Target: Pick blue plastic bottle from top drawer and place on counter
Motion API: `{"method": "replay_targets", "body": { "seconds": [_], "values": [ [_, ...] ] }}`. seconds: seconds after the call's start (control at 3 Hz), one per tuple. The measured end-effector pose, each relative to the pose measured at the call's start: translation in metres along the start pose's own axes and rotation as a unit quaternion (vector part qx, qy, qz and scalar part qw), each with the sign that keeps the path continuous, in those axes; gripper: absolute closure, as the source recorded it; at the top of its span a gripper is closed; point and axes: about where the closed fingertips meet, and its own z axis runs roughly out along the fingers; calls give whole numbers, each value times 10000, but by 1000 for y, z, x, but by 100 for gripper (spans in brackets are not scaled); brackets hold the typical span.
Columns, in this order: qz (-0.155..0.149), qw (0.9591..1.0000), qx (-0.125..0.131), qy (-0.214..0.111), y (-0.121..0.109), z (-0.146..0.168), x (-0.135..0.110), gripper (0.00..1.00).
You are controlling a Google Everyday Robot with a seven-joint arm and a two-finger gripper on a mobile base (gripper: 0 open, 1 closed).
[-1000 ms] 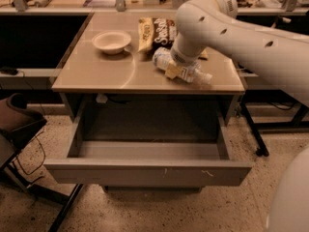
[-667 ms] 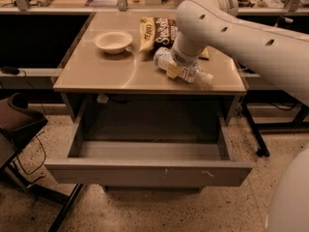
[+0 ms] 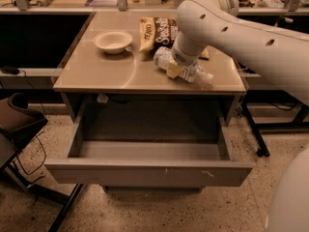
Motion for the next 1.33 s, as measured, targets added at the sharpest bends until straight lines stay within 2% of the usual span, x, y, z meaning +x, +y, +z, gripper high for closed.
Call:
{"method": "replay_targets", "body": {
  "seconds": [0.33,0.67,1.0,1.33],
  "values": [
    [0,10000,0,0,0,0,0,11],
    [-1,10000,-1,1,0,0,0,0],
    [0,10000,-1,2,0,0,0,0],
    [165,9994,182,225,-16,-18,-1,0]
  ]
}}
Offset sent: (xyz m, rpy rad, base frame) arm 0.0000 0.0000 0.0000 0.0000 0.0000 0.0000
